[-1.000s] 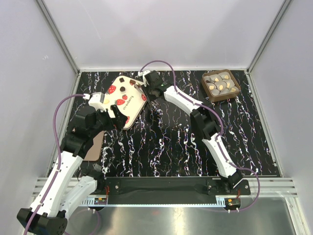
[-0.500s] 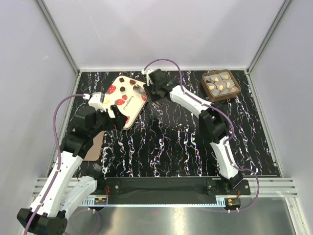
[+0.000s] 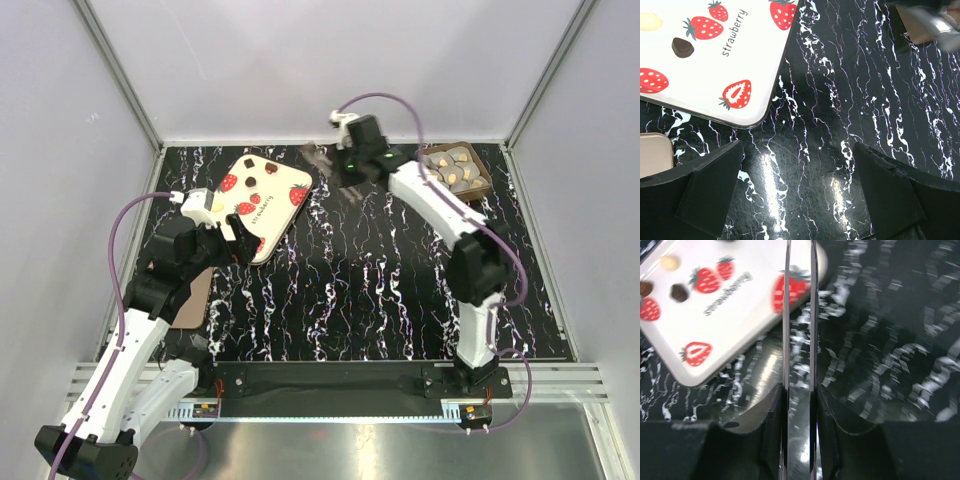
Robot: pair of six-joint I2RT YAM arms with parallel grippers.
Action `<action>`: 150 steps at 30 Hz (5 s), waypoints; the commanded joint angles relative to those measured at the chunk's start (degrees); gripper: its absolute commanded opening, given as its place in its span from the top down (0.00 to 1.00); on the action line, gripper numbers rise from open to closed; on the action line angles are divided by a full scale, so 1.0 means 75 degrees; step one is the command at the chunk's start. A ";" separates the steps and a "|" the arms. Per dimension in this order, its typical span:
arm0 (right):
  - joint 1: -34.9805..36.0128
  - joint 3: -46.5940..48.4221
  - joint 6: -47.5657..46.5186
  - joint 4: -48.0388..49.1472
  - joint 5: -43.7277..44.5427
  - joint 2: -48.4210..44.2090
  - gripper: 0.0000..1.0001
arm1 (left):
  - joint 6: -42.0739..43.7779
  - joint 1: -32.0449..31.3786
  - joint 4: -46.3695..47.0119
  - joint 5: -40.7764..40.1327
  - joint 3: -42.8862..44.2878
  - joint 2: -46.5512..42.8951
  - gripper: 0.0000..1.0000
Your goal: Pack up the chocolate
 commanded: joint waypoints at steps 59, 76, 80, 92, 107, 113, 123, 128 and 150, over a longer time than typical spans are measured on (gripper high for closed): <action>-0.4906 -0.2453 0.0855 -0.2032 0.1162 -0.1947 0.60 | 0.0041 0.0037 0.0285 0.0032 0.0005 -0.0132 0.01; -0.4906 -0.1973 0.0879 -0.2289 0.1057 -0.1994 0.58 | 0.0041 0.0037 0.0261 -0.0004 0.0017 -0.0097 0.01; -0.4871 -0.1820 0.0996 -0.2278 0.0659 -0.1994 0.58 | 0.0041 0.0037 0.0261 -0.0027 0.0029 -0.0097 0.01; -0.1629 -0.1409 0.1686 -0.0678 0.0260 -0.1620 0.57 | -0.0041 0.0060 0.0261 -0.0226 0.0041 -0.0120 0.01; 0.1117 0.1120 0.0785 0.2128 0.0271 0.1426 0.53 | -0.0099 0.0084 0.0109 -0.0929 -0.0006 -0.0402 0.01; 0.1129 0.2433 0.0563 0.1906 0.0213 0.2669 0.52 | -0.0076 0.0084 0.0097 -0.0906 -0.0018 -0.0460 0.01; 0.1187 0.3371 0.0223 0.1835 -0.0314 0.3806 0.47 | -0.0064 0.0084 0.0097 -0.0941 -0.0018 -0.0460 0.01; 0.1211 0.3337 0.0129 0.1847 -0.0315 0.3970 0.47 | -0.0052 0.0084 0.0097 -0.0918 0.0017 -0.0390 0.01; 0.1375 0.3724 -0.0281 0.1460 0.0024 0.4346 0.55 | -0.0041 0.0084 0.0074 -0.0964 0.0052 -0.0331 0.01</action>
